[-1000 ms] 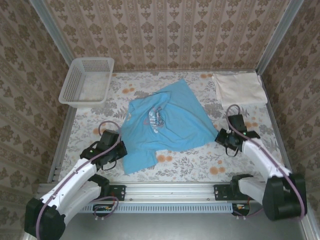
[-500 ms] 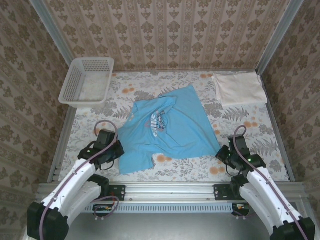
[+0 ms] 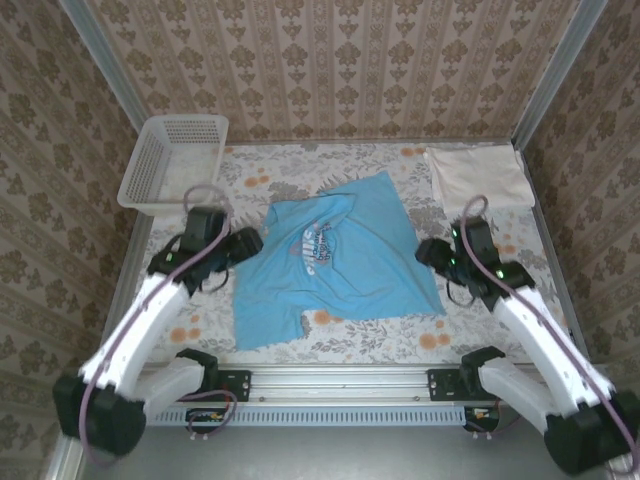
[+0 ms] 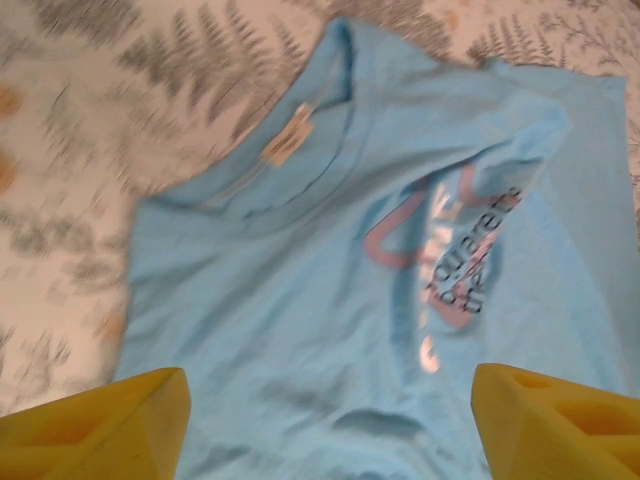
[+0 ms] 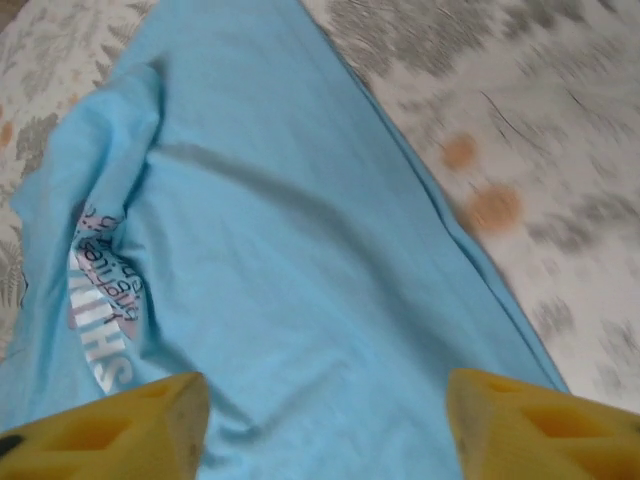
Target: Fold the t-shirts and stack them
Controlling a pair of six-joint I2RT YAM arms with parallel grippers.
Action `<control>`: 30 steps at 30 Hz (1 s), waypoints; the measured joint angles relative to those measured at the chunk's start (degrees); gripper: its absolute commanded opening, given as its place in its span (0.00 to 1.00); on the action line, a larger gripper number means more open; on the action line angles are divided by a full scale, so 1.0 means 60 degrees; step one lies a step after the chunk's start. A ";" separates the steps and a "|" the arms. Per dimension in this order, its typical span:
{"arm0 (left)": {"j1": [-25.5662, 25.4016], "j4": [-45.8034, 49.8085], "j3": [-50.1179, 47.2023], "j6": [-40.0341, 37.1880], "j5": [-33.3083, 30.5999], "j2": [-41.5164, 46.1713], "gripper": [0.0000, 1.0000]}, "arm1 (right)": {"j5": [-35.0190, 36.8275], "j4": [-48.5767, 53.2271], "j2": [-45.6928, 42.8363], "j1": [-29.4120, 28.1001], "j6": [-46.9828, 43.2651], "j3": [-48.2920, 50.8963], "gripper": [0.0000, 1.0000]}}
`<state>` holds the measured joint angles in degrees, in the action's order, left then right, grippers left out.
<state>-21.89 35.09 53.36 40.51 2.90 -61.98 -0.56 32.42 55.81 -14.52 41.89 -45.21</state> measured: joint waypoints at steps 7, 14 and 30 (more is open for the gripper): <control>-0.1158 -0.0299 0.5093 -0.1220 0.0284 -0.5453 0.84 | -0.0186 -0.2718 0.5395 0.0401 -0.0816 -0.3512 0.68; -0.1577 0.0248 0.9730 -0.3504 0.1049 -0.9981 0.82 | 0.0182 -0.3490 0.9613 0.1126 -0.0747 -0.7140 0.57; -0.1588 0.3617 1.5256 -0.7584 0.2000 -1.4670 0.78 | 0.0004 0.1432 1.6017 0.0674 -0.2208 -1.5719 0.51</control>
<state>-31.42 56.80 144.90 -4.99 14.90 -149.99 -0.54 41.01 151.92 -10.48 28.64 -139.52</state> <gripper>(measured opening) 0.846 0.536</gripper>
